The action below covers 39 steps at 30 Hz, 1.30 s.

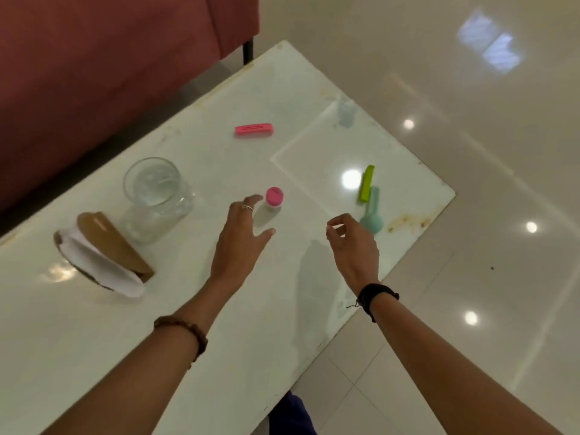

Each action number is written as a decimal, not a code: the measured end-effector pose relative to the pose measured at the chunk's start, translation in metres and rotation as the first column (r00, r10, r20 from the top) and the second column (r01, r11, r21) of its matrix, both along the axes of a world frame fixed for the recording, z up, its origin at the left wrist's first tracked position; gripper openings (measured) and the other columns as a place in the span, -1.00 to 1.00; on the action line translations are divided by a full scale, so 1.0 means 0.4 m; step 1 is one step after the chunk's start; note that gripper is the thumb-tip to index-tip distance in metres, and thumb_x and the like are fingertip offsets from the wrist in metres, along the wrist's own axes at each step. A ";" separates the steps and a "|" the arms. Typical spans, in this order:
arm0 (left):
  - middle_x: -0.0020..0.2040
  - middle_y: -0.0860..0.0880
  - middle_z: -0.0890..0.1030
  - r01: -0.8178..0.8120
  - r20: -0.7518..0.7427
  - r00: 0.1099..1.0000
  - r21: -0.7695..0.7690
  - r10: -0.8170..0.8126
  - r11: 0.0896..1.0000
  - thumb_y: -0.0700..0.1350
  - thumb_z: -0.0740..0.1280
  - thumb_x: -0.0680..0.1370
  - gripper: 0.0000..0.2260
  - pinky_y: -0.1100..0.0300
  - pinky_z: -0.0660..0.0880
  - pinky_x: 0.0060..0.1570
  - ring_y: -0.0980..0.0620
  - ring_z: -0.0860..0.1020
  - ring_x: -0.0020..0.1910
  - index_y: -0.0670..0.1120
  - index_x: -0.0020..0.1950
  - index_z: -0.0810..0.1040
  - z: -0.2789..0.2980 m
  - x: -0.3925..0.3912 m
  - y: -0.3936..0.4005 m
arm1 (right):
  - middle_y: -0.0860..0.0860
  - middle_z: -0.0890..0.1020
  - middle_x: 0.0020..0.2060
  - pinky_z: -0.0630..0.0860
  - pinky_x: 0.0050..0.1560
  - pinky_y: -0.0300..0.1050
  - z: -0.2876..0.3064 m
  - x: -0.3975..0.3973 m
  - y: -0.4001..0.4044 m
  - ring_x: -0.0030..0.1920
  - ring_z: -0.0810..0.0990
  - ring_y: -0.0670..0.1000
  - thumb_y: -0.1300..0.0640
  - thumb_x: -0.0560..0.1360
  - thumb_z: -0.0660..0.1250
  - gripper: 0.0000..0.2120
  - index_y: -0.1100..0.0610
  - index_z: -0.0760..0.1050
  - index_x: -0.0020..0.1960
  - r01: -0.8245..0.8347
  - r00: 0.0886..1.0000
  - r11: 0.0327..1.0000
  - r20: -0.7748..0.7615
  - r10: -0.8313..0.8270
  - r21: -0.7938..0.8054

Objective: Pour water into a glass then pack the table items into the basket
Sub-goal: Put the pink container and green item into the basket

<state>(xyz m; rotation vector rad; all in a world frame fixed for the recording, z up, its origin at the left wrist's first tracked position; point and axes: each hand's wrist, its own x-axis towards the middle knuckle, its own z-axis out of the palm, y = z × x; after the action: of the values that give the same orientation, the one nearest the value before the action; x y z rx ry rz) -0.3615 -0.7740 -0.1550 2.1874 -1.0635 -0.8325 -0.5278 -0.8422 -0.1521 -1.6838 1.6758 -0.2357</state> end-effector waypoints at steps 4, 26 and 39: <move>0.32 -0.06 0.33 -0.010 -0.038 0.999 -0.010 0.009 1.000 -0.18 0.46 0.41 -0.32 0.24 0.35 0.10 0.01 0.47 0.17 0.10 0.43 0.22 -0.021 -0.020 -0.093 | -0.02 0.55 -0.07 0.35 -0.22 -0.15 -0.032 -0.057 -0.064 -0.17 0.50 -0.04 0.11 0.52 0.24 -0.84 0.10 0.46 0.08 0.156 0.986 0.982 -0.036 -0.160 -0.110; -0.03 0.01 0.63 -0.242 -0.196 0.954 -0.062 0.226 0.968 -0.16 0.46 0.41 -0.75 0.22 0.54 -0.04 0.04 0.59 -0.07 0.03 0.03 0.51 -0.002 -0.037 0.190 | -0.05 0.39 -0.02 0.39 -0.19 -0.34 -0.001 0.019 0.279 -0.06 0.46 -0.03 0.10 0.45 0.37 -0.74 0.02 0.39 0.10 0.202 0.966 0.979 0.174 -0.193 -0.038; 0.07 0.31 0.52 -0.683 -0.188 0.729 -0.271 0.659 0.679 0.05 0.36 0.39 -0.69 0.57 0.40 -0.04 0.41 0.48 0.08 0.29 0.08 0.42 0.250 0.235 1.009 | -0.31 0.44 -0.02 0.40 -0.09 -0.52 0.189 0.498 0.959 -0.03 0.49 -0.20 0.05 0.40 0.43 -0.70 -0.18 0.38 0.02 -0.419 0.794 0.906 0.463 0.394 -0.053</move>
<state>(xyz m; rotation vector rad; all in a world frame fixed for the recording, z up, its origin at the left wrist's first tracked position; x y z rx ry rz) -0.2674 -0.3703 -0.0550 2.0033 -0.2503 -0.3528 -0.3286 -0.4586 -0.0764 -1.7328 0.9307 -0.3494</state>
